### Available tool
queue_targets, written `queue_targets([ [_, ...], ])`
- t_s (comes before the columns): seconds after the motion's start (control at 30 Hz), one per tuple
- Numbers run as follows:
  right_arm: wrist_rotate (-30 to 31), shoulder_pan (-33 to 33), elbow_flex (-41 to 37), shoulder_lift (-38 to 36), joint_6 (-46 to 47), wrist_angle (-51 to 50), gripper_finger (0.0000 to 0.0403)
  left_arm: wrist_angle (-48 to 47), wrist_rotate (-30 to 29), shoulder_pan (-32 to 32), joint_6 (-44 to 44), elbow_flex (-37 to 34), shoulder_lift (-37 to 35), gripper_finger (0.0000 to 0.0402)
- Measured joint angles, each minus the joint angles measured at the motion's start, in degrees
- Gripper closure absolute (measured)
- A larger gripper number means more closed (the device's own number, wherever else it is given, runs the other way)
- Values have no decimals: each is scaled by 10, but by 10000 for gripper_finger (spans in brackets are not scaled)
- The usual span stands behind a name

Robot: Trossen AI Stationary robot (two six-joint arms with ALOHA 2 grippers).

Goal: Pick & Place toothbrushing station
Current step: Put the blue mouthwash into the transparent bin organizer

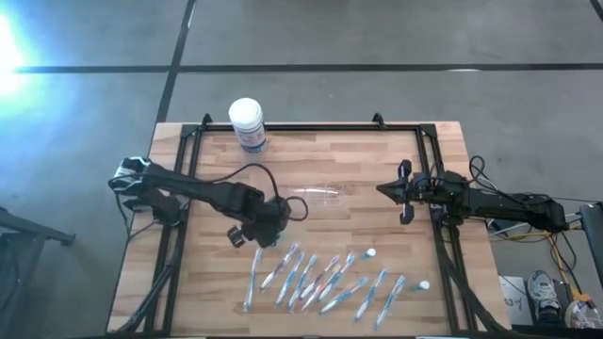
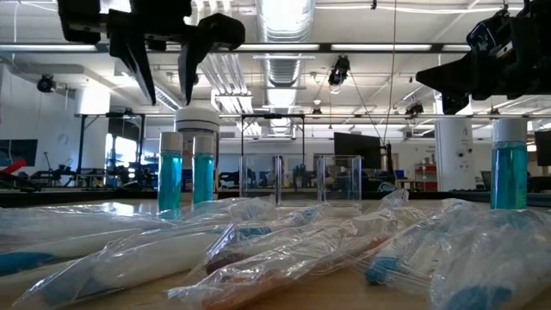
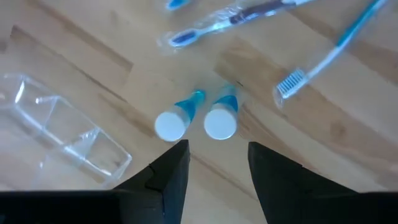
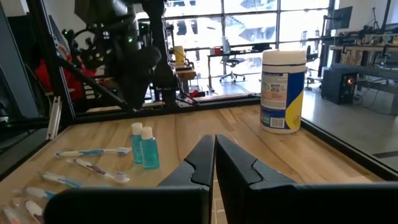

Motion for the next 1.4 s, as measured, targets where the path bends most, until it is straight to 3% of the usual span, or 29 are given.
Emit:
queue_targets([
  [0.3, 0, 0, 0, 0, 0, 0, 390, 29, -37, -21, 49, -23, 0, 232],
  [0.97, 0, 0, 0, 1, 0, 0, 390, 45, -11, -21, 94, -24, 16, 232],
  [1.4, 0, 0, 0, 1, 0, 0, 390, 101, -23, -21, 121, -77, 16, 232],
])
